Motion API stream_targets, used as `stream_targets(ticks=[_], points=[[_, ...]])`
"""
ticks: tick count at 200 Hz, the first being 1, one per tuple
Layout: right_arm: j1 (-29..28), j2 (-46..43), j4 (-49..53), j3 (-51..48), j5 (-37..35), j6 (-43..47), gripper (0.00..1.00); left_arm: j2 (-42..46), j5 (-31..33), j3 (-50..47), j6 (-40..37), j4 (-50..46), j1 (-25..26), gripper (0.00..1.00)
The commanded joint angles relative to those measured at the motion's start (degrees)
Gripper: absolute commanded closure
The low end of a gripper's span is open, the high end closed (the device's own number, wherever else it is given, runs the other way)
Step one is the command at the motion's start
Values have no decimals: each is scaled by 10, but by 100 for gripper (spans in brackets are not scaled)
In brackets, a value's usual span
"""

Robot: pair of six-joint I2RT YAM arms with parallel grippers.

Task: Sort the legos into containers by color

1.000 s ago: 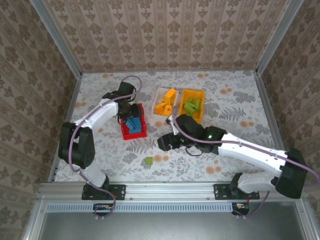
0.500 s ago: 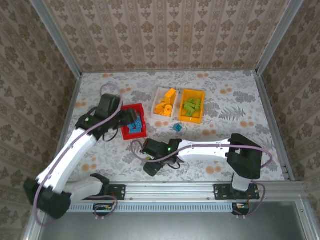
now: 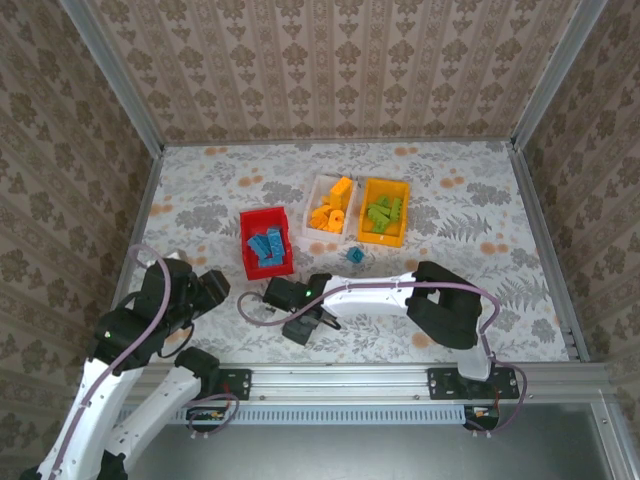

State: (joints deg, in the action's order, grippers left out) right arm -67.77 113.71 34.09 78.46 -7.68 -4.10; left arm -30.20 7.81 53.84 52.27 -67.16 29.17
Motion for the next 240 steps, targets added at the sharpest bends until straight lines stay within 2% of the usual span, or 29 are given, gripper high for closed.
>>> stream_targets(ticks=[1, 80, 102, 125, 152, 168, 190, 212, 240], points=[[0, 19, 29, 23, -22, 17, 33, 4, 18, 14, 14, -45, -3, 37], [1, 21, 15, 16, -38, -4, 69, 1, -25, 4, 0, -16, -3, 38], [16, -18, 5, -4, -30, -29, 71, 2, -63, -5, -6, 4, -3, 37], [50, -95, -8, -54, -19, -70, 73, -5, -121, -27, -3, 50, -3, 37], [127, -205, -11, -114, 0, -122, 75, -43, -200, -52, 8, 147, -1, 37], [187, -250, 2, -128, 2, -135, 74, -87, -221, -51, 9, 206, 12, 37], [274, -261, 28, -110, -10, -142, 74, -171, -192, -24, 4, 279, 69, 37], [369, -219, 57, -51, -3, -149, 73, -268, -130, 26, -19, 324, 144, 37], [430, -132, 81, 48, -2, -141, 73, -373, -74, 80, -48, 364, 209, 37]])
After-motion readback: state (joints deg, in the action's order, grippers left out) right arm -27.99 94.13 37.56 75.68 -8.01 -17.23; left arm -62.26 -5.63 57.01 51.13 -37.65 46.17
